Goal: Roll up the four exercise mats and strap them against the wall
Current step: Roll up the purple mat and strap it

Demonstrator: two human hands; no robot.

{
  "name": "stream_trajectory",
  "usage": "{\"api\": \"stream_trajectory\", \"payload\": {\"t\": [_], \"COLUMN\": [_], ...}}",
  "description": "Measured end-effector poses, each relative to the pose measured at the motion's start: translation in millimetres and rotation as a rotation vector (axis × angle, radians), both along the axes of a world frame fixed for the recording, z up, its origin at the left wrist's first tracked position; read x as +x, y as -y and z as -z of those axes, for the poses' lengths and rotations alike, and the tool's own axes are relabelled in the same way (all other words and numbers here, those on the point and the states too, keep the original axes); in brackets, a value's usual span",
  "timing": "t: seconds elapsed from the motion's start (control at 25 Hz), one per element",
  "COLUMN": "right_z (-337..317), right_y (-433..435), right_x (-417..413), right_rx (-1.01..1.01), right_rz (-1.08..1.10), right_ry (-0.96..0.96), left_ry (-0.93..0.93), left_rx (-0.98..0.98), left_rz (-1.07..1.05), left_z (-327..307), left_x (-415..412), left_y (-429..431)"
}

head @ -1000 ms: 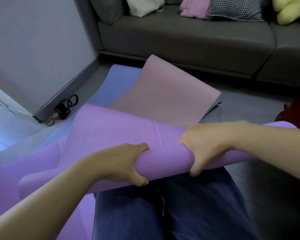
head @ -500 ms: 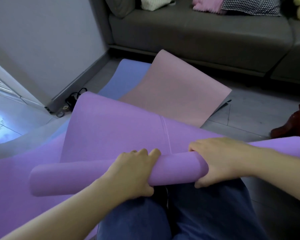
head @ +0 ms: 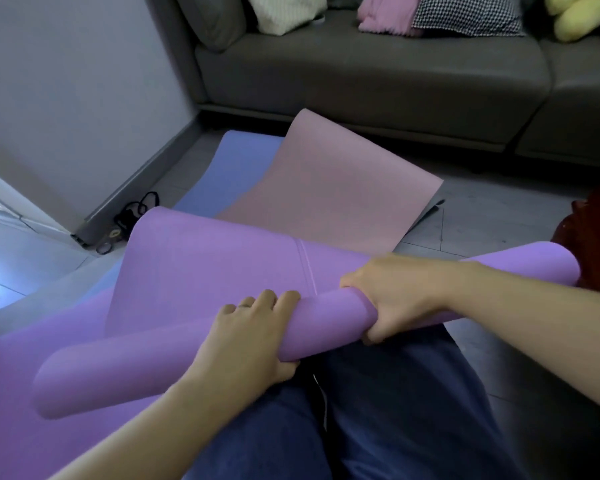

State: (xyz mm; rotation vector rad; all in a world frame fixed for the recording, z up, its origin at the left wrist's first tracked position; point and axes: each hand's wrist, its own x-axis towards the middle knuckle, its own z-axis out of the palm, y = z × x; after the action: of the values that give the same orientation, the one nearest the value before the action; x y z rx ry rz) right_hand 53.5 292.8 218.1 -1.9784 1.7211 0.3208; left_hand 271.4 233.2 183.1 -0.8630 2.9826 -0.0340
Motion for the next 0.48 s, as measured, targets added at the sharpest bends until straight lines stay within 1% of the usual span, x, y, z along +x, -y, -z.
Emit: {"api": "stream_trajectory", "payload": {"t": [0.04,0.08,0.16,0.24,0.28,0.32,0.36,0.44,0.48], "right_z": [-3.5,-5.0,-7.8,-12.6,-14.6,-13.0,-8.0,10.0,21.7], "right_y": [10.2,18.4,31.5,33.3,27.9,19.4,8.4,-16.1,-25.5], "right_x": [-0.8,-1.0,3.7,9.1,11.6,13.3,13.9,15.8,17.0], "right_rx": [0.091,0.175,0.334,0.397,0.365,0.271,0.108,-0.369,-0.558], "right_rz": [0.015,0.038,0.096,0.109,0.102,0.089,0.073,-0.050,-0.110], "right_ry": [0.035,0.071,0.121,0.130,0.128,0.106,0.058,-0.121,-0.198], "left_ry": [0.009,0.024,0.061,0.103,0.128,0.151,0.170,0.212,0.251], "left_rx": [0.044,0.132,0.369,0.557,0.615,0.656,0.692,0.740,0.741], "left_rz": [-0.035,-0.073,-0.109,-0.128,-0.131,-0.140,-0.147,-0.139,-0.136], "left_z": [-5.6,-12.8,-25.1,-32.9,-33.9,-33.3,-31.5,-26.9,-25.4], "left_x": [-0.9,-0.1,5.1,10.6,13.1,14.8,15.4,12.9,10.0], "left_y": [1.2,4.4,15.6,25.8,28.2,30.8,33.5,39.5,43.6]}}
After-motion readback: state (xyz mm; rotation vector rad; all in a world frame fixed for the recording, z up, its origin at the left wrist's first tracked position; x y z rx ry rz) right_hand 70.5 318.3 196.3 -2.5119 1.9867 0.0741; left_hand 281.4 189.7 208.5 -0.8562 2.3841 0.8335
